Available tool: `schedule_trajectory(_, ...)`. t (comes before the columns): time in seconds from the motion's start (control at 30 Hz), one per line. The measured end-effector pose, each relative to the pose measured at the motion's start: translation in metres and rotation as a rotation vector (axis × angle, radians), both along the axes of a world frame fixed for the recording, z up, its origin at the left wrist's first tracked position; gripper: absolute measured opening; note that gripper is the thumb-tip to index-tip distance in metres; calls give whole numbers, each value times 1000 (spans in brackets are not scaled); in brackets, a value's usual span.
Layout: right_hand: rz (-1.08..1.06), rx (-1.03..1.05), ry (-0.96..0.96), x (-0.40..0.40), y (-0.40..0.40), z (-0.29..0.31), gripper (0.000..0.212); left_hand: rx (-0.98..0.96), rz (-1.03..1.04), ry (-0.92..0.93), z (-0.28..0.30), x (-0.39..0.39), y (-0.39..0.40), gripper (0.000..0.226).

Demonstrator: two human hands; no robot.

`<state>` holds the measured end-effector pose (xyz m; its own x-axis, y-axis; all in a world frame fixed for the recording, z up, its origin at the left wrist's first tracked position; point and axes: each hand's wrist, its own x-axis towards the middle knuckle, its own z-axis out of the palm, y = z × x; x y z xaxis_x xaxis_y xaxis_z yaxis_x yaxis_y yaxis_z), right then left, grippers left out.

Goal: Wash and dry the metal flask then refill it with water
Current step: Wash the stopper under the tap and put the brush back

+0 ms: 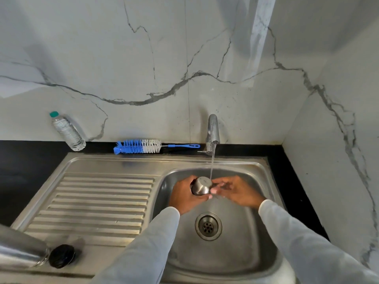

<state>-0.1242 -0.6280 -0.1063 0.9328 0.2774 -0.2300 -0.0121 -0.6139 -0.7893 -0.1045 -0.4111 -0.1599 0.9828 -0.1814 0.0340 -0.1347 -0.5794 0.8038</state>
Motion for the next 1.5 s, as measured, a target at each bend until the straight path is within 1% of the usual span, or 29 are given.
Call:
schedule_trajectory(0.07,-114,-78,-72,25,-12,5,23,-20,61,-6,2,4,6,63)
schedule_trajectory(0.13,-169,-165,-164,56,-20,10,20,-24,81,-22,4,9,9,62)
schedule_trajectory(0.2,-103,-253,-196,88,-16,14,24,-3,79,-38,7,13,11,62)
schedule_trajectory(0.3,34,-404,-170,131,-3,5,28,3,99,-15,6,20,13,63)
schedule_trajectory(0.37,66,-476,-135,151,7,-2,39,-1,115,-5,4,25,12,63)
schedule_trajectory(0.47,60,-431,-45,172,14,-14,48,46,144,-12,1,33,9,66)
schedule_trajectory(0.5,49,-421,-27,181,13,-23,56,64,152,-21,0,37,8,67)
schedule_trajectory(0.57,23,-409,-33,205,4,-49,84,103,165,-50,-2,42,6,67)
schedule_trajectory(0.6,32,-400,-45,213,2,-59,90,115,171,-57,-2,44,5,67)
schedule_trajectory(0.63,42,-395,-47,218,-1,-65,87,121,173,-54,-3,46,3,67)
schedule_trajectory(0.7,43,-400,-86,190,10,-27,62,127,163,-46,-4,49,1,66)
schedule_trajectory(0.73,30,-386,-115,184,12,-19,51,126,157,-39,-4,49,-1,66)
schedule_trajectory(0.8,-9,-348,-133,177,13,-13,42,127,145,-30,-4,49,-4,66)
schedule_trajectory(0.87,-17,-294,-136,176,11,-15,42,125,140,-28,-4,49,-5,66)
schedule_trajectory(0.93,-22,-189,-144,174,6,-19,43,116,147,-23,-4,49,-7,66)
schedule_trajectory(0.97,-42,-121,-139,173,3,-22,38,113,152,-19,-4,49,-7,66)
schedule_trajectory(1.07,-116,120,-87,161,-9,-31,16,102,158,-14,-5,50,-9,65)
schedule_trajectory(1.1,-122,158,-73,156,-12,-33,14,98,159,-11,-6,50,-9,66)
schedule_trajectory(1.2,-99,150,-73,153,-16,-42,36,107,157,-3,-6,51,-11,65)
schedule_trajectory(1.3,-88,120,-90,146,-16,-48,45,107,151,23,-7,52,-13,67)
schedule_trajectory(1.37,-68,15,-117,136,-15,-48,60,96,153,33,-5,49,-14,65)
schedule_trajectory(1.43,-35,-115,-130,119,-12,-41,71,67,144,58,-3,46,-13,58)
schedule_trajectory(1.47,0,-131,-106,107,-11,-39,76,52,130,84,-3,43,-13,54)
schedule_trajectory(1.5,51,-123,-77,96,-10,-38,85,33,117,101,-2,41,-13,51)
